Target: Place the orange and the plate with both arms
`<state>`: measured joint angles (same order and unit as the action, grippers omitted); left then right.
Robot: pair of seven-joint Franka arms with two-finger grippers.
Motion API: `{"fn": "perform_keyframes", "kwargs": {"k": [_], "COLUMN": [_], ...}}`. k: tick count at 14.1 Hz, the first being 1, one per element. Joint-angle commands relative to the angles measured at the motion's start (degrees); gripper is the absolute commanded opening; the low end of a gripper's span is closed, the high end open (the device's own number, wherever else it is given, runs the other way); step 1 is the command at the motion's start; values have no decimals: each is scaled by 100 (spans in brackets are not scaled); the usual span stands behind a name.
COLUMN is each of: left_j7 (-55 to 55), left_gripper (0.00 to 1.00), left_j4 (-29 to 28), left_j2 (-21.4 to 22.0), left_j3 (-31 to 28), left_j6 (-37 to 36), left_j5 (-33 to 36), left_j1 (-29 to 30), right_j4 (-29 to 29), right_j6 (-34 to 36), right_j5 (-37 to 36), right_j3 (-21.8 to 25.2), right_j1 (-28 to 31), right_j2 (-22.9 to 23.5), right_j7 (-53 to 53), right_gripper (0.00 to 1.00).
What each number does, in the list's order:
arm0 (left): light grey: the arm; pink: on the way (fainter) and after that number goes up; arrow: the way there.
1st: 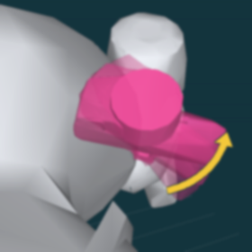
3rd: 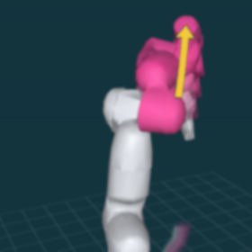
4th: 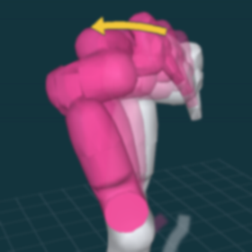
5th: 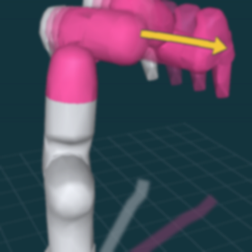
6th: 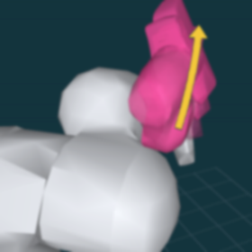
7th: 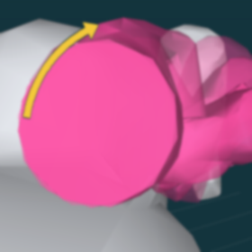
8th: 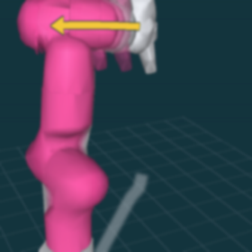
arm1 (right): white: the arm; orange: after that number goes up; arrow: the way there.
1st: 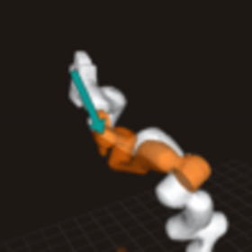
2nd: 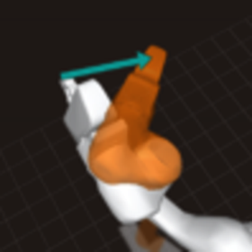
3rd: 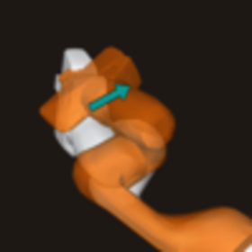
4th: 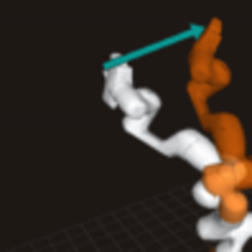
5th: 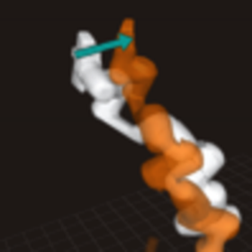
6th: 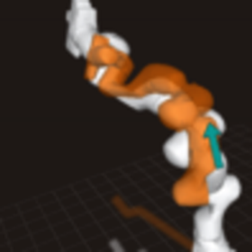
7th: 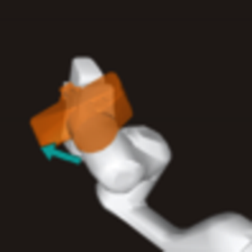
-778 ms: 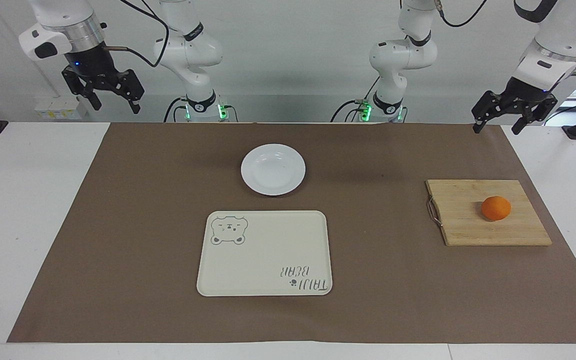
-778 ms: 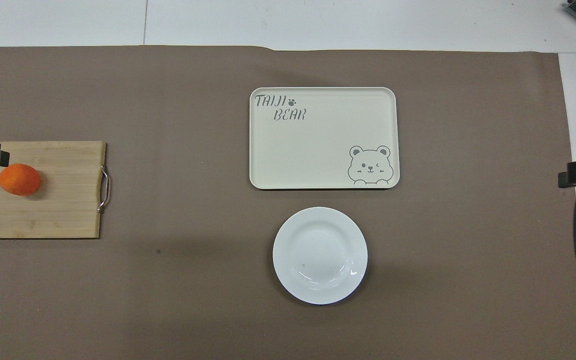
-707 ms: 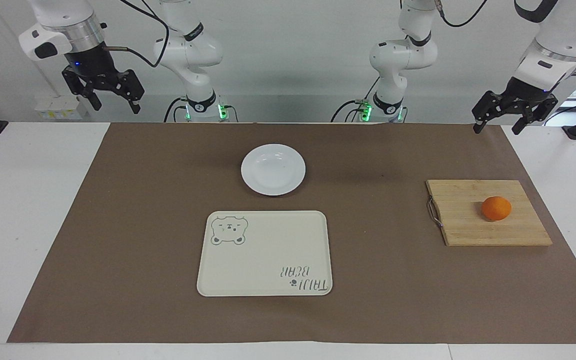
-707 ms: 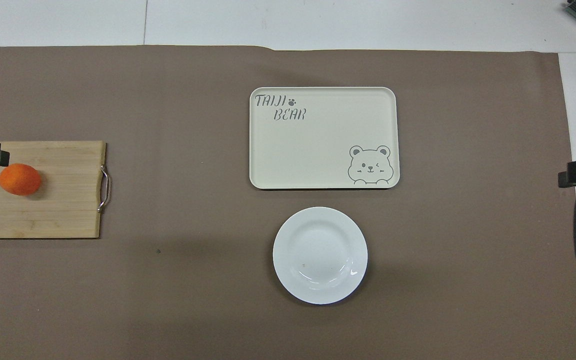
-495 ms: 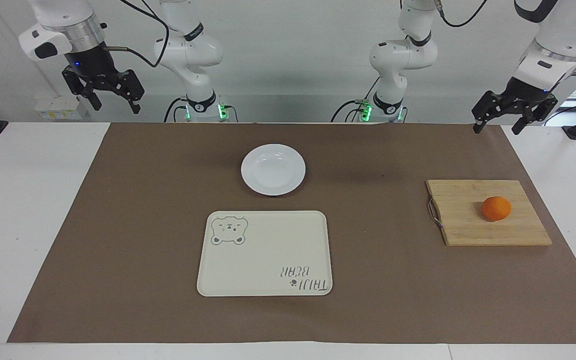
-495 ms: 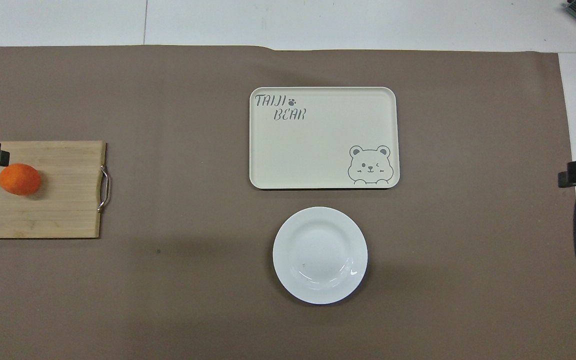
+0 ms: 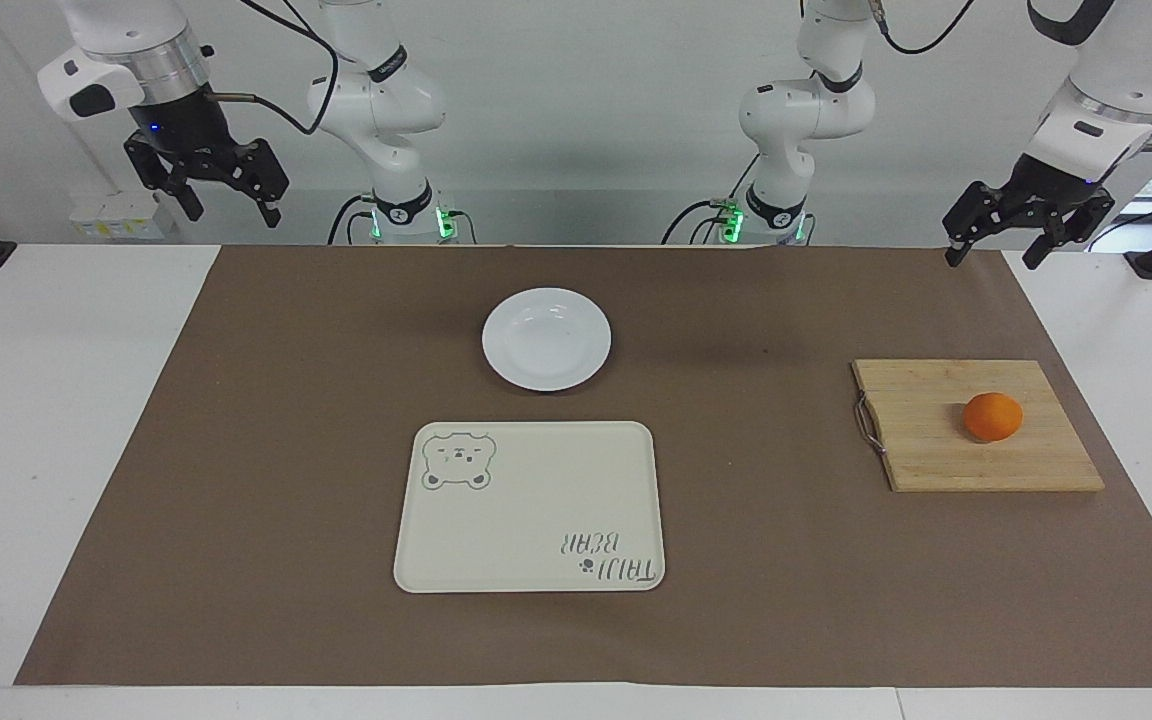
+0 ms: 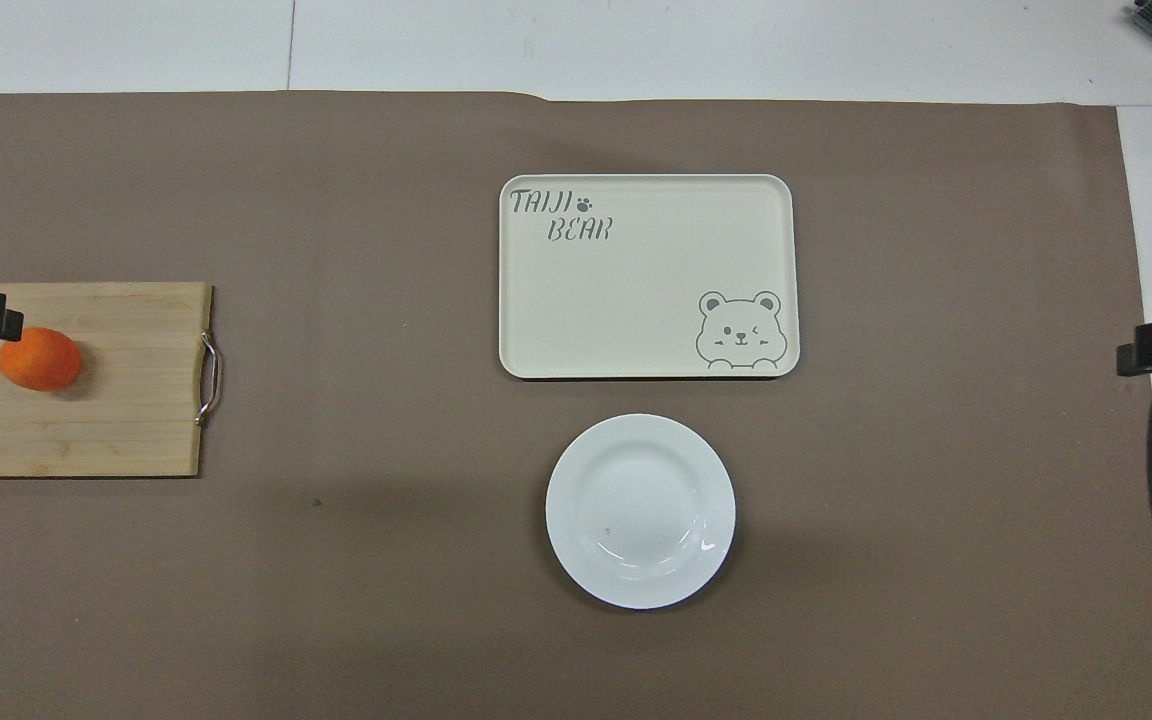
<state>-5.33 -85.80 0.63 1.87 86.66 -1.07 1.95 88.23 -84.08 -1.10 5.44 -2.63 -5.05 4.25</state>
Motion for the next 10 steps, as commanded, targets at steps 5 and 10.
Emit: {"fn": "perform_keyframes", "kwargs": {"k": [5,10], "left_j7": [-3,-20], "left_gripper": [100,100], "left_j4": [-24,-24], "left_j2": [69,69], "left_j3": [7,7], "left_j6": [-9,-9], "left_j5": [89,80], "left_j1": [25,-10], "right_j4": [106,106], "right_j6": [-38,-29], "right_j5": [58,58], "right_j3": [-25,-16], "right_j1": [52,52], "right_j2": [-110,-110], "right_j7": [-135,-135], "right_gripper": [100,100]}}
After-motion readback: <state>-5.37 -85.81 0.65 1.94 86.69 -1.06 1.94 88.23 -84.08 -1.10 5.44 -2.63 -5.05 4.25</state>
